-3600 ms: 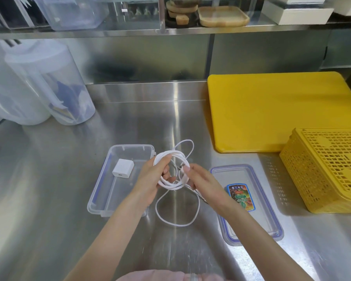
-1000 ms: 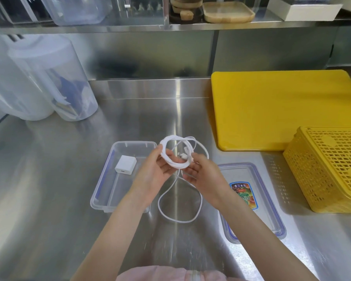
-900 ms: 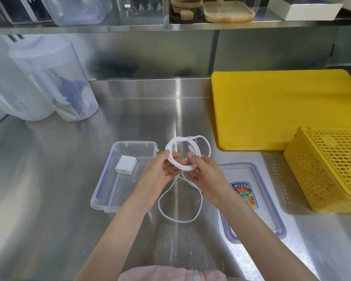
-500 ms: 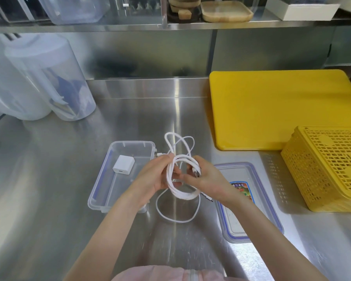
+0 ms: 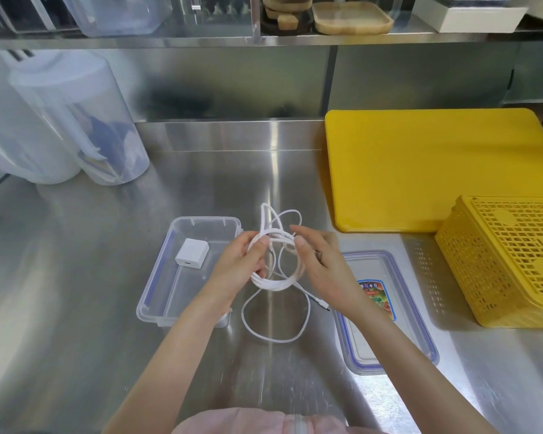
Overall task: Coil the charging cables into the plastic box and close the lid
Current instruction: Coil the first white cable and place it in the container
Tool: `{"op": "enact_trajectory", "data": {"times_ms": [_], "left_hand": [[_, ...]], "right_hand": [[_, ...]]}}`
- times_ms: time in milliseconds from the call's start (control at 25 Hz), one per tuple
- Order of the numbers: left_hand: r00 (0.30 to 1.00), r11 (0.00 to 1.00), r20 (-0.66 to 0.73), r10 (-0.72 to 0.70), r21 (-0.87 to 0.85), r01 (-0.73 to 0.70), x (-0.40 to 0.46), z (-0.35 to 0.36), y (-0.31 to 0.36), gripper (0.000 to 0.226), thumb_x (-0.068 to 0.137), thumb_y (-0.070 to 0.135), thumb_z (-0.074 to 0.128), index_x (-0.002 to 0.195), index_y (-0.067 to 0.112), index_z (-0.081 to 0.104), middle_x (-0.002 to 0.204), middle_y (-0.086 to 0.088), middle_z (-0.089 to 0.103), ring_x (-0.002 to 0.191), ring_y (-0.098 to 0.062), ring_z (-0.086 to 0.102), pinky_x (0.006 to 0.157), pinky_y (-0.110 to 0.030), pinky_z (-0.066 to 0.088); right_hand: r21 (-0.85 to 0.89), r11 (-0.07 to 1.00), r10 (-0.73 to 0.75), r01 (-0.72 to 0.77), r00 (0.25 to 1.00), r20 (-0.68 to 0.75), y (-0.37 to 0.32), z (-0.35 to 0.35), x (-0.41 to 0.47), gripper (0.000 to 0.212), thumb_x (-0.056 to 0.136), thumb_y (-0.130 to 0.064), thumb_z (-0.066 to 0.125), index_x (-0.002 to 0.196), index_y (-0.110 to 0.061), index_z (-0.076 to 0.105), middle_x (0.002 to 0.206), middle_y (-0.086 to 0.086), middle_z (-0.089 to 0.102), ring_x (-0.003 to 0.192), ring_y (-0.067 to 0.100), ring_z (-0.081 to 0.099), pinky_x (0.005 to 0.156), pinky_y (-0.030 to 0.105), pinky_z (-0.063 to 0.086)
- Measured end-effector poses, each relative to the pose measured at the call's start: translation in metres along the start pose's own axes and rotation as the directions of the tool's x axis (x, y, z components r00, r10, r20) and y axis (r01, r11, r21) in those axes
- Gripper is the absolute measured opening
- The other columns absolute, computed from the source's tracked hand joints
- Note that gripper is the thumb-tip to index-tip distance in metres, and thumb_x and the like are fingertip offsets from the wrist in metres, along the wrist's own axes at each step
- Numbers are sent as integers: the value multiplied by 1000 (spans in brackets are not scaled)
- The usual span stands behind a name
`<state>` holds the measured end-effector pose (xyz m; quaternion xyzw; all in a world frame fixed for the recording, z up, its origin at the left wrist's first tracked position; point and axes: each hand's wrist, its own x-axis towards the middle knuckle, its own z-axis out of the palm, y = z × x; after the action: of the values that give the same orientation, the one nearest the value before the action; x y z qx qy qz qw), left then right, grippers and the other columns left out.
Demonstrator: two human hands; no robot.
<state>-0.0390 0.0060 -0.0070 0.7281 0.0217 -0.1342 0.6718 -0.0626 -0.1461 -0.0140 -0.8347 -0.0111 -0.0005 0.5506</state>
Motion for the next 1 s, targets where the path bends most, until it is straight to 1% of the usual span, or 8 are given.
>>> {"op": "enact_trajectory", "data": {"times_ms": [120, 200, 280, 400, 600, 680, 840, 1000], "left_hand": [[992, 998, -121, 26, 53, -19, 5, -10, -3, 17, 94, 24, 45, 102, 14, 56, 36, 16, 41, 36, -2, 39, 50, -18, 41], [988, 999, -150, 31, 41, -25, 8, -17, -6, 17, 95, 25, 44, 103, 15, 56, 35, 16, 41, 35, -1, 39, 57, -26, 38], [983, 999, -175, 47, 32, -42, 11, -20, -8, 17, 95, 25, 43, 101, 15, 56, 36, 17, 41, 35, -1, 39, 58, -28, 36], [976, 996, -211, 58, -50, -69, 16, -25, -10, 16, 95, 23, 44, 98, 14, 56, 38, 17, 40, 36, -2, 38, 54, -24, 35], [972, 922, -234, -15, -381, -78, 18, -35, -8, 22, 97, 18, 40, 81, 15, 55, 40, 15, 30, 37, -3, 29, 41, -13, 29], [971, 878, -238, -29, -471, -89, 18, -35, -4, 21, 96, 15, 40, 80, 14, 54, 40, 14, 30, 36, -5, 29, 40, -13, 30], [970, 730, -224, -90, -677, -89, 19, -39, 9, 32, 94, 9, 42, 62, 17, 42, 37, 11, 30, 33, -6, 29, 38, -13, 29], [980, 568, -147, -131, -822, -47, 13, -39, 11, 33, 94, 11, 42, 62, 17, 38, 35, 8, 30, 31, -7, 30, 37, -13, 31]], "right_hand": [[82, 997, 13, -1, 989, -149, 1, -13, 1, 34, 95, -36, 33, 100, -26, 65, 76, -15, 55, 65, -8, 50, 62, 5, 37], [213, 977, 44, -14, 990, -135, 2, -22, 3, 43, 97, -31, 32, 79, -23, 69, 46, -13, 48, 46, 0, 44, 49, 11, 36], [395, 918, 77, -46, 995, -62, 1, -27, 3, 44, 98, -27, 32, 74, -23, 69, 41, -10, 46, 42, 3, 40, 47, 15, 39], [729, 676, 164, -108, 986, -6, -2, -34, 6, 38, 97, -24, 35, 78, -18, 67, 43, -9, 47, 39, 4, 40, 47, 16, 42], [929, 367, 281, -58, 958, -51, 0, -52, 7, 29, 97, -22, 35, 87, -14, 61, 41, -8, 45, 35, 4, 38, 42, 15, 40], [896, 441, 252, -53, 965, -67, 2, -53, 5, 28, 97, -18, 34, 93, -16, 61, 44, -9, 48, 39, 4, 40, 46, 14, 41], [537, 843, 93, -43, 993, -67, 10, -50, -4, 27, 95, -14, 40, 98, -24, 65, 63, -13, 66, 59, -1, 54, 61, 11, 48], [184, 982, 39, -42, 999, 22, 19, -40, -10, 20, 90, -7, 50, 98, -16, 66, 73, -15, 68, 66, -9, 57, 67, 5, 46]]}}
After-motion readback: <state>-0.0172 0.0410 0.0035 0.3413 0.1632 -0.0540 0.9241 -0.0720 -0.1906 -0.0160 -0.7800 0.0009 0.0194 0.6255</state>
